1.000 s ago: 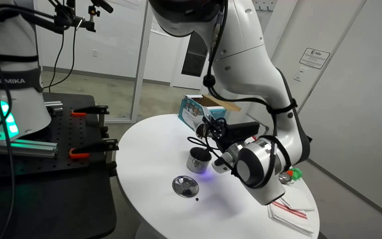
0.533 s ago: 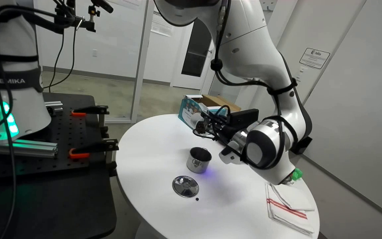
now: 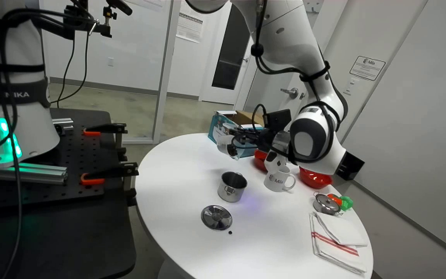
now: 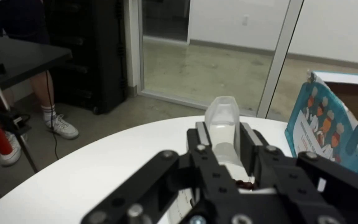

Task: Remove the lid from the pot and put some of the object from the measuring cup into the pot, and put the lid back on

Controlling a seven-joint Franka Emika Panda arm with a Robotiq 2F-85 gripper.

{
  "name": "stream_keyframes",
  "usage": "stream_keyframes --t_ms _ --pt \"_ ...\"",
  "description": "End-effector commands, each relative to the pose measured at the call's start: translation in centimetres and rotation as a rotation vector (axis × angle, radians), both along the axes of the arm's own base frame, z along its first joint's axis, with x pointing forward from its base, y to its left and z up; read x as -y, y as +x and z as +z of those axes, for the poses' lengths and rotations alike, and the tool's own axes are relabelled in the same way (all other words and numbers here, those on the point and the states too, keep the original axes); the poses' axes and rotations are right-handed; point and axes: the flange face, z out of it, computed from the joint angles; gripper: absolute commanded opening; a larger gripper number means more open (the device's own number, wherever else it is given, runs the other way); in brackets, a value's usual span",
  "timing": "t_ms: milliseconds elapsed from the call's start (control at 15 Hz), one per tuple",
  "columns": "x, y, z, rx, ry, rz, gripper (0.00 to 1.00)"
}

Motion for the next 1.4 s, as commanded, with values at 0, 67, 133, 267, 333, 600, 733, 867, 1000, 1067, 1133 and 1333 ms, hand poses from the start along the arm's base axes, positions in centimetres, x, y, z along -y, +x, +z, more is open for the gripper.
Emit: stream_keyframes --t_ms 0,67,133,267,333,600,733,867,1000,1067,1133,1333 --pt "-2.3 0.8 1.5 0.005 -0.185 0.050 0.07" --pt "-3.1 1.1 1.7 0.010 -0.229 0.070 0.07" --pt "-3.8 1.4 1.9 0.014 -0.263 0.087 0.07" --pt "-5.3 1.7 2.4 0.023 -0.320 0.130 0.07" --pt "-6.1 2.0 2.6 0.027 -0.350 0.153 0.07" --pt "-9.1 2.6 2.7 0.025 -0.455 0.219 0.07" --pt "-10.8 3.0 2.3 0.024 -0.520 0.244 0.07" --pt "-12.2 3.7 1.5 0.035 -0.633 0.242 0.07" --pt "-13.7 4.1 0.6 0.040 -0.725 0.247 0.07" --pt "-14.4 4.3 0.3 0.041 -0.771 0.245 0.07" --pt "-15.1 4.5 0.1 0.043 -0.813 0.242 0.07" --pt "-17.0 5.2 -0.1 0.066 -0.961 0.216 0.07"
